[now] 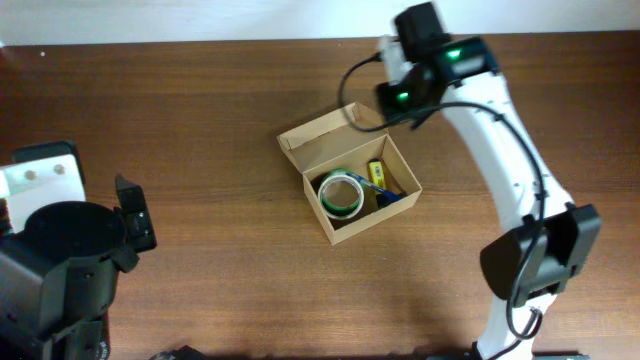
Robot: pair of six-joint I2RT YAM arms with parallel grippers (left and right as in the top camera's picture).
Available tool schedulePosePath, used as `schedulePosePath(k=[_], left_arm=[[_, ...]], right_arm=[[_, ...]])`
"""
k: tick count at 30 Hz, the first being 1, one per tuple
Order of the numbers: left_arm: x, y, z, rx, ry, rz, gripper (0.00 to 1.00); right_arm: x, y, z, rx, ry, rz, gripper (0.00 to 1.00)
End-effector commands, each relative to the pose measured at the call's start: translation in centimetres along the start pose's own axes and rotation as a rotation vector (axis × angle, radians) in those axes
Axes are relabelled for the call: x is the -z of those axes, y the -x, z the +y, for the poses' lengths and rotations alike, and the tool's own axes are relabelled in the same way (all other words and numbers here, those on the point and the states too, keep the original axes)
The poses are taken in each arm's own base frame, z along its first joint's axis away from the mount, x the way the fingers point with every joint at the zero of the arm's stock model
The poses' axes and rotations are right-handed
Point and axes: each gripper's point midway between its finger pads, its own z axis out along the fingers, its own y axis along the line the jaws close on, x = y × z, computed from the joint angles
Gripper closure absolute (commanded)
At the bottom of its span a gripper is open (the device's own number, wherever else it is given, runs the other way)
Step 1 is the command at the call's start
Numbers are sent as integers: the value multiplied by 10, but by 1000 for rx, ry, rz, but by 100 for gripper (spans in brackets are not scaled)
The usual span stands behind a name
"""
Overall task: Pack container
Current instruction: 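Withdraw the right gripper up and to the right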
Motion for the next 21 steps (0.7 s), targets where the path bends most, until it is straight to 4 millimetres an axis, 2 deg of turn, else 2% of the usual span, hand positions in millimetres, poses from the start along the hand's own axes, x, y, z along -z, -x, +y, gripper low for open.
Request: schedulePosePath(k=[1,5,8,12,16,21], left_arm=[[-1,1,7,-17,44,-8,1],[-1,1,7,-17,43,-8,1],[-1,1,7,-17,43,-8,1],[-1,1,7,-17,42,-7,1],[-1,1,6,-17,42,-7,1],[-1,1,6,-17,41,-7,1]], right_arm=[[8,-7,-54,-177,-100,19,96],[16,-33,-106,-281,-199,96,96],[20,-53,-127,-321,-249,159,96],[9,-77,-126,-328,-248,252,96],[-20,-103,-115,-316,-241,341,96],[-50,-123,-106,-294,-231,390,96]])
